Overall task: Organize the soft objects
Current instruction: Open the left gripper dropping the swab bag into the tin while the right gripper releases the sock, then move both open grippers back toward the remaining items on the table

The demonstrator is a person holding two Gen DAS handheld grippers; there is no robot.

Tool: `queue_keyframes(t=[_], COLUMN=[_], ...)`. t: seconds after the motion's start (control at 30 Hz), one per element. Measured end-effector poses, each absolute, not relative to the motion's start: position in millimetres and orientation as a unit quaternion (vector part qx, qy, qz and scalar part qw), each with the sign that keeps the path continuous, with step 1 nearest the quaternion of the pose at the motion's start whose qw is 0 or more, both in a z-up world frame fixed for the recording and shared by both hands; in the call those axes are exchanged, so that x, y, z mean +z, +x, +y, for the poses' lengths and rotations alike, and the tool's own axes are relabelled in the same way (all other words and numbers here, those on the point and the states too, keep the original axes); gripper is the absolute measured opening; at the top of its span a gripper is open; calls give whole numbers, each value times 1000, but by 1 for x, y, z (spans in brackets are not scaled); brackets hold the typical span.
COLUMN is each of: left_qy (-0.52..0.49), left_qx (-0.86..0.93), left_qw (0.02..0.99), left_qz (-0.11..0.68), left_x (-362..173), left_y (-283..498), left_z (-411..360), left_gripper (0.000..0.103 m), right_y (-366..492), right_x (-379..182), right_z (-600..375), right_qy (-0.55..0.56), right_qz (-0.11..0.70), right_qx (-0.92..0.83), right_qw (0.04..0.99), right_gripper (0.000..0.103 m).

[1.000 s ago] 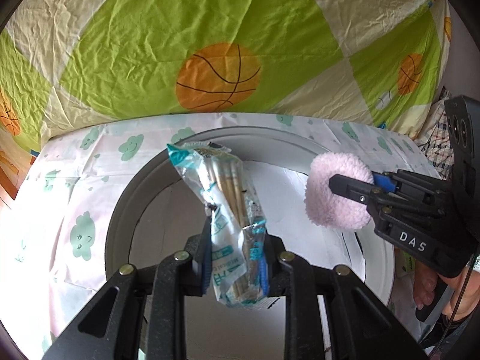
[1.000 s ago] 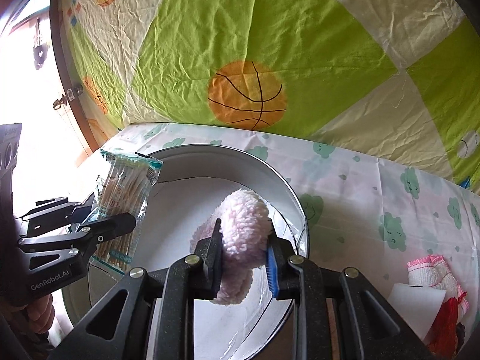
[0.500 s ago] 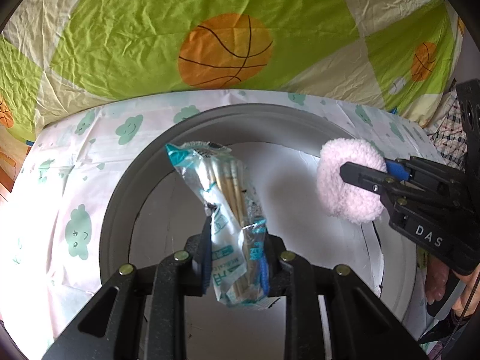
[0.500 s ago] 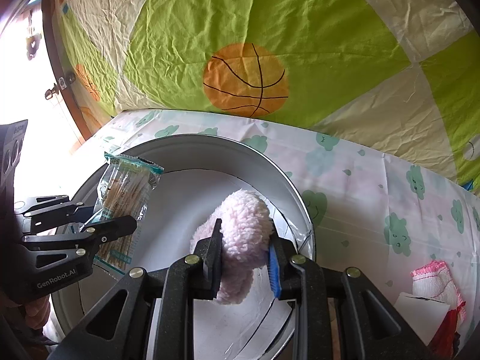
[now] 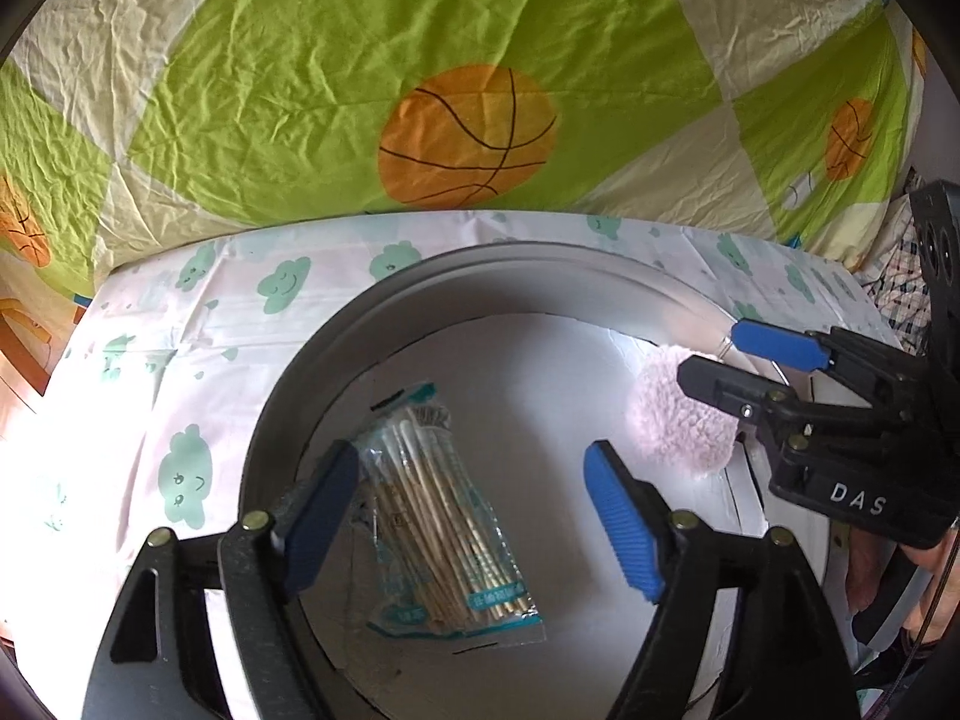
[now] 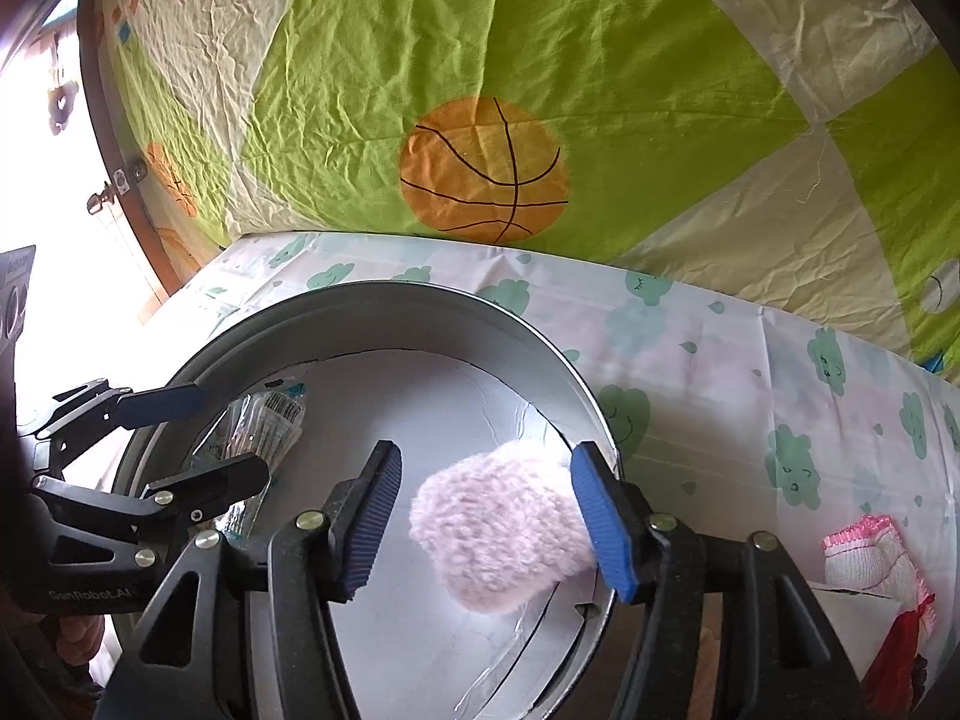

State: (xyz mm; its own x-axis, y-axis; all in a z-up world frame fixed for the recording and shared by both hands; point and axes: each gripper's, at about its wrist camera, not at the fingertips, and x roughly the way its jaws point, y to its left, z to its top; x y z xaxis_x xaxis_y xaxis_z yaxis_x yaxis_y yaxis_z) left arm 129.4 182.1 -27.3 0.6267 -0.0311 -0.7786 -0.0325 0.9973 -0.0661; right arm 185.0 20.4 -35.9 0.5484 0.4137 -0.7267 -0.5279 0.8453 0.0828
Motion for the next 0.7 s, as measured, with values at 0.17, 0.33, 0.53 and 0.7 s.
queue_keyframes(t=[0.17, 0.33, 0.53, 0.7], left_qy=[-49, -63, -54, -30], left_qx=[10, 23, 20, -3], left_qw=[906, 916, 932, 942], left_qz=[421, 394, 358, 334], left_x=[-26, -23, -17, -15], left_y=[121, 102, 74, 55], left_z=[187, 186, 159, 111], left_gripper=[84, 85, 86, 86], right_y=[175, 158, 123, 91], right_x=[-32, -25, -16, -9], right_z=[16, 0, -35, -82], right_qy=[-75, -57, -47, -38], right_qz=[381, 364, 333, 305], right_qx=[260, 257, 247, 224], right_qw=[884, 893, 909, 925], right_gripper=[69, 70, 71, 72])
